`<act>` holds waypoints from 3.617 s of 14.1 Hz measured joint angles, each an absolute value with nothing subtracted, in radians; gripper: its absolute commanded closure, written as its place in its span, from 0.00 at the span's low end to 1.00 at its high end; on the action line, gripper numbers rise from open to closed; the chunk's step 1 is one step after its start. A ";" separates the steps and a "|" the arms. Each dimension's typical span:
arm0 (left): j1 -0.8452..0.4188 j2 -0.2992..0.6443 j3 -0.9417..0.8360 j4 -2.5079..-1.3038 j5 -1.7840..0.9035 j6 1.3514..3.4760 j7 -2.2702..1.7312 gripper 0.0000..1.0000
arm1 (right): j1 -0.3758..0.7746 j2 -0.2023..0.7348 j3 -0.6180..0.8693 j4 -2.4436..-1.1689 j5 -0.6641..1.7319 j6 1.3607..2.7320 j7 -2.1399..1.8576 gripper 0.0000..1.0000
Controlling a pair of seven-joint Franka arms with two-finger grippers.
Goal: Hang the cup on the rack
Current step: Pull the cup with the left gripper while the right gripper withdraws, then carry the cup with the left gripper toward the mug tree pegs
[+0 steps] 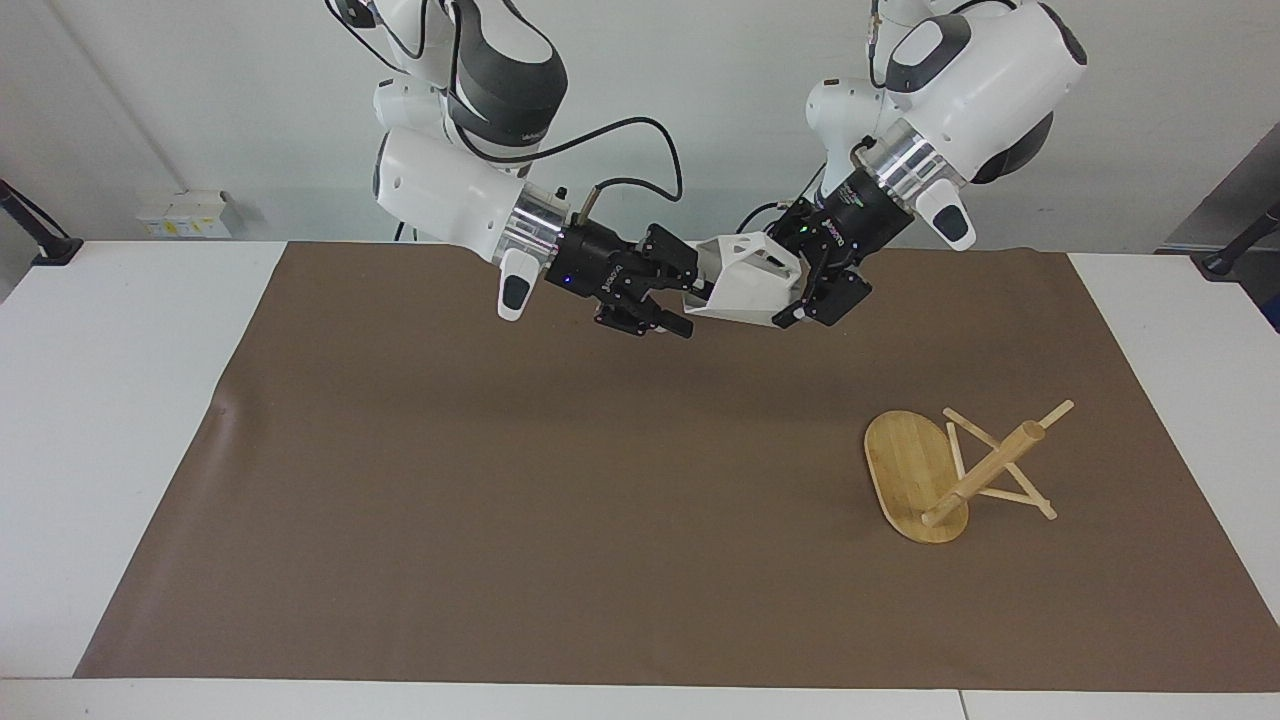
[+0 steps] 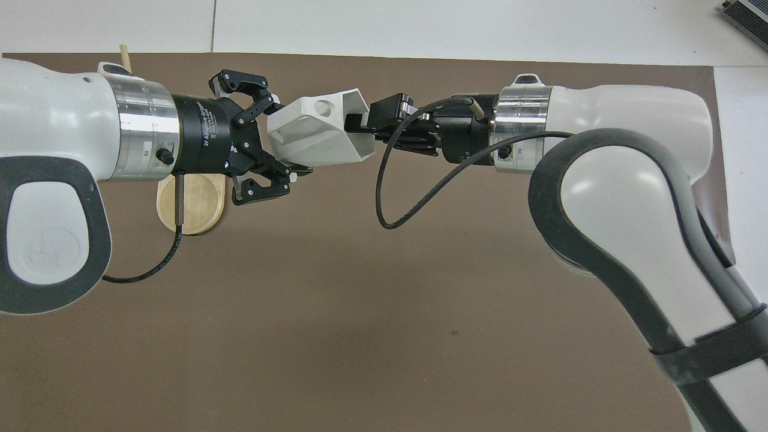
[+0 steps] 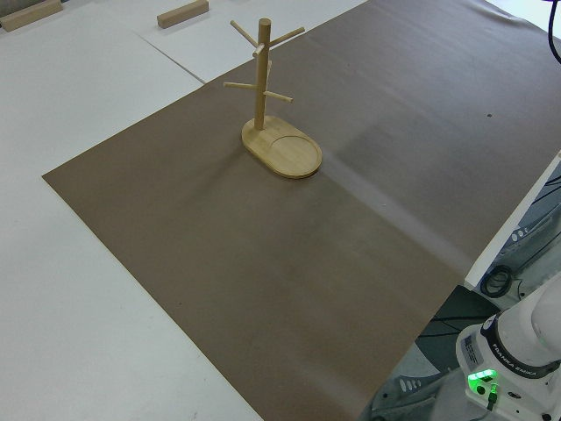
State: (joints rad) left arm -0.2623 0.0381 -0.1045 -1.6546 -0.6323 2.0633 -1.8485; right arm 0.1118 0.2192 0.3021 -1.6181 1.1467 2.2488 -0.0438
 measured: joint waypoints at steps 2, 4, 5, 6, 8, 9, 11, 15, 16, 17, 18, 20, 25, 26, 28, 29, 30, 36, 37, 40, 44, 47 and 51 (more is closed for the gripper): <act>-0.237 0.037 -0.103 -1.655 -0.632 2.035 -1.848 1.00 | 0.112 0.219 0.302 -1.618 1.147 2.249 -0.044 0.00; -0.196 0.033 -0.100 -1.663 -0.632 2.005 -1.848 1.00 | 0.112 0.219 0.300 -1.619 1.144 2.250 -0.044 0.00; -0.179 0.028 -0.097 -1.679 -0.632 1.997 -1.845 1.00 | 0.111 0.220 0.298 -1.620 1.125 2.251 -0.044 0.00; -0.170 0.021 -0.097 -1.696 -0.632 1.995 -1.845 1.00 | 0.110 0.220 0.295 -1.620 1.083 2.252 -0.044 0.00; -0.148 0.003 -0.095 -1.740 -0.632 1.995 -1.845 1.00 | 0.097 0.221 0.290 -1.624 0.949 2.253 -0.044 0.00; -0.133 -0.006 -0.095 -1.758 -0.632 1.995 -1.844 1.00 | 0.088 0.223 0.289 -1.625 0.864 2.253 -0.044 0.00; -0.112 -0.022 -0.093 -1.785 -0.632 1.995 -1.807 1.00 | 0.067 0.228 0.287 -1.626 0.685 2.253 -0.044 0.00; -0.110 -0.040 -0.095 -1.827 -0.595 1.995 -1.604 1.00 | 0.008 0.231 0.286 -1.627 0.357 2.211 -0.044 0.00; -0.111 -0.043 -0.097 -1.833 -0.569 1.993 -1.540 1.00 | -0.008 0.231 0.286 -1.627 0.290 2.174 -0.044 0.00; -0.111 -0.044 -0.100 -1.836 -0.556 1.992 -1.489 1.00 | -0.025 0.231 0.285 -1.626 0.211 2.133 -0.044 0.00; -0.112 -0.045 -0.102 -1.838 -0.552 1.992 -1.456 1.00 | -0.041 0.231 0.285 -1.625 0.122 2.092 -0.044 0.00; -0.112 -0.045 -0.102 -1.839 -0.549 1.992 -1.432 1.00 | -0.067 0.229 0.283 -1.624 -0.010 2.021 -0.044 0.00; -0.112 -0.046 -0.101 -1.839 -0.536 1.992 -1.413 1.00 | -0.168 0.204 0.274 -1.622 -0.088 1.860 -0.044 0.00; -0.110 -0.046 -0.100 -1.839 -0.536 1.992 -1.432 1.00 | -0.178 0.194 0.265 -1.620 -0.090 1.830 -0.044 0.00; -0.105 -0.046 -0.095 -1.839 -0.536 1.992 -1.543 1.00 | -0.179 0.166 0.237 -1.615 -0.091 1.778 -0.044 0.00; -0.100 -0.047 -0.095 -1.839 -0.536 1.992 -1.588 1.00 | -0.179 0.151 0.224 -1.613 -0.091 1.755 -0.044 0.00; -0.096 -0.047 -0.094 -1.839 -0.537 1.992 -1.625 1.00 | -0.179 0.137 0.210 -1.610 -0.091 1.729 -0.044 0.00; -0.051 -0.047 -0.088 -1.839 -0.543 1.993 -1.952 1.00 | -0.179 0.093 0.138 -1.530 -0.083 1.540 -0.044 0.00; -0.045 -0.047 -0.088 -1.839 -0.543 1.998 -2.044 1.00 | -0.178 0.089 0.122 -1.519 -0.062 1.516 -0.042 0.00; -0.040 -0.047 -0.089 -1.848 -0.543 2.043 -2.272 1.00 | -0.178 0.071 0.073 -1.515 0.001 1.499 -0.041 0.00; -0.045 -0.047 -0.099 -1.870 -0.543 2.106 -2.444 1.00 | -0.177 0.069 0.069 -1.517 0.008 1.529 -0.040 0.00; -0.048 -0.048 -0.110 -1.896 -0.543 2.175 -2.602 1.00 | -0.177 0.070 0.069 -1.521 0.008 1.577 -0.040 0.00; -0.065 -0.069 -0.117 -1.983 -0.543 2.273 -2.712 1.00 | -0.182 0.070 0.064 -1.522 0.008 1.640 -0.033 0.00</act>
